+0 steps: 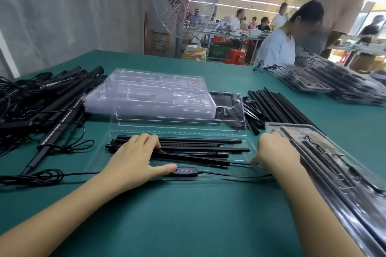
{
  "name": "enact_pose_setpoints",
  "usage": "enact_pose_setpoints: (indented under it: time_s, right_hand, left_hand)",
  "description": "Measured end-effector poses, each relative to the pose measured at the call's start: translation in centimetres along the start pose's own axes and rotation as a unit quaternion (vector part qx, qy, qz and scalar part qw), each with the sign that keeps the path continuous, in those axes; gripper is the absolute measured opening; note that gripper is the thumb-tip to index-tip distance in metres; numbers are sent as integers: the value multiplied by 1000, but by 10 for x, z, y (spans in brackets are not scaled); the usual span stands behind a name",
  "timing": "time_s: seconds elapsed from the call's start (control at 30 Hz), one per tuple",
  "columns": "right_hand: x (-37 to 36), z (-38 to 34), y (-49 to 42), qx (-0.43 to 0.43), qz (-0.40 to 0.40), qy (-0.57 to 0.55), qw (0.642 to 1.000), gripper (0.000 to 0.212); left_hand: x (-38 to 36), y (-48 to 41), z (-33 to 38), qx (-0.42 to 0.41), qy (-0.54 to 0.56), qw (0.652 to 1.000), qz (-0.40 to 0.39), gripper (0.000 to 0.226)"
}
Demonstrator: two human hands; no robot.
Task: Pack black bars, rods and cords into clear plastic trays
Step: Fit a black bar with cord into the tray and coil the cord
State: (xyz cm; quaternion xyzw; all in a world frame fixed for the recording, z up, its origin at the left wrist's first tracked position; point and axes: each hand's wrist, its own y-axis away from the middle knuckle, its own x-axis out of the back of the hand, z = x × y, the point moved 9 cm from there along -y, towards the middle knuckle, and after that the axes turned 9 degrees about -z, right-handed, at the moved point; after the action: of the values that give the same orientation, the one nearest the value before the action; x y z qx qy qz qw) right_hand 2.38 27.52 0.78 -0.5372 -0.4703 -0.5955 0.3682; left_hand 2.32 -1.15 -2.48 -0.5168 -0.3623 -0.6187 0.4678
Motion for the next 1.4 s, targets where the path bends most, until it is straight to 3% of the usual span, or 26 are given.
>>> enact_pose_setpoints:
  time_s: [0.07,0.13,0.27,0.4,0.57,0.67,0.73,0.93,1.07,1.27,1.4]
  right_hand:
    - [8,6,-1,17,15,-24,999,18]
    - [17,14,-1,26,15,-44,999,31]
    - [4,16,2,34,-97,-13,995,53]
    - [-9,9,8,44,-148,25,988,56]
    - [-18,9,14,45,-160,102,981,51]
    - [-18,10,15,33,-140,108,984,49]
    - [-15,10,13,25,-119,101,988,44]
    - [-1,19,7,-10,-64,69,995,41]
    - [3,22,4,-9,-57,44,997,41]
    - [16,15,9,-9,8,91,996,23]
    - [22,12,11,0,22,86,996,19]
  left_hand:
    - [2,0,2,1,-11,1000,-4,62]
    - [4,0,4,3,-33,999,-14,63]
    - [9,-3,13,-3,-109,993,-46,64]
    - [12,-10,15,18,-112,990,-83,57]
    - [16,-17,52,-92,-55,994,-36,30]
    - [2,-21,78,-163,14,982,-91,26]
    - [-3,-24,88,-184,3,978,-96,27]
    - [-5,-28,85,-183,20,978,-94,31]
    - [-1,-20,86,-213,17,976,-41,31]
    - [-6,-21,82,-207,38,973,-92,35]
    - [-6,-19,82,-209,13,974,-82,37]
